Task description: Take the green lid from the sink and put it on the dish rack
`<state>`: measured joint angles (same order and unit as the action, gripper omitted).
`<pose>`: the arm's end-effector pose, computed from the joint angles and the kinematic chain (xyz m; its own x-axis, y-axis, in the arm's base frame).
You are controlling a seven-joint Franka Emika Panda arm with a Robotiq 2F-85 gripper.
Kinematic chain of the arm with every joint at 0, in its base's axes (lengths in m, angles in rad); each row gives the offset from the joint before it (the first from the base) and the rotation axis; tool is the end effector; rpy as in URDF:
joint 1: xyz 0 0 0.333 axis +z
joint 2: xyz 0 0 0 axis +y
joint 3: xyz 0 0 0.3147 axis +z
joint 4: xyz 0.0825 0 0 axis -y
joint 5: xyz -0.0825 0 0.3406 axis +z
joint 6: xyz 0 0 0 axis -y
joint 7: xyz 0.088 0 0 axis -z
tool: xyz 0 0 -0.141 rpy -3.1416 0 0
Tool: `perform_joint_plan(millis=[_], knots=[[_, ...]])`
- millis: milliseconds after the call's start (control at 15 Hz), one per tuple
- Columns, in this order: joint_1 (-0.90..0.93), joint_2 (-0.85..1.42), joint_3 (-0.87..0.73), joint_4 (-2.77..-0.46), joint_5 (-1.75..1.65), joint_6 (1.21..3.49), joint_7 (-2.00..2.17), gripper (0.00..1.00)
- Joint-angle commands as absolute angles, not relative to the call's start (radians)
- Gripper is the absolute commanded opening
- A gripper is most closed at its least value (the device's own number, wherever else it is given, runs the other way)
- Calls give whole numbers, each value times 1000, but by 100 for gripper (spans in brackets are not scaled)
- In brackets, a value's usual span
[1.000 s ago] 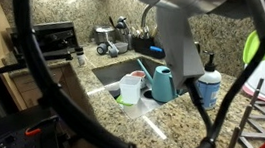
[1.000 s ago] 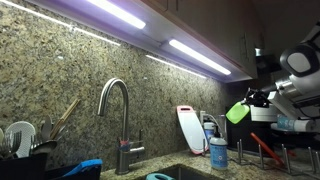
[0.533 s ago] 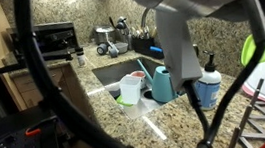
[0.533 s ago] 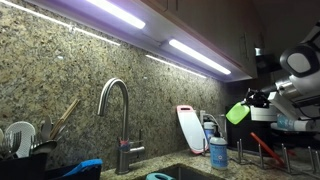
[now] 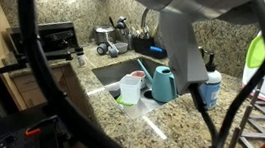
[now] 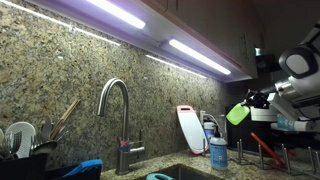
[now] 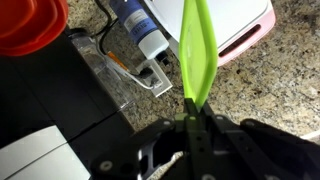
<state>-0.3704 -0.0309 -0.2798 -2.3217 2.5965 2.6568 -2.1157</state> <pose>0.3948 -0.3085 0.3698 -0.0079 -0.6223 0.7828 -0.4634 -0.6914 -0.5543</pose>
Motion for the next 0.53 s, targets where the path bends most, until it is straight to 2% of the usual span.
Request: perform_joint_plan(millis=[0, 467], knots=[[-358, -3, -293, -2258, 2604, 2697, -2080, 2], [-340, 32, -295, -2223, 2604, 2734, -2100, 2]])
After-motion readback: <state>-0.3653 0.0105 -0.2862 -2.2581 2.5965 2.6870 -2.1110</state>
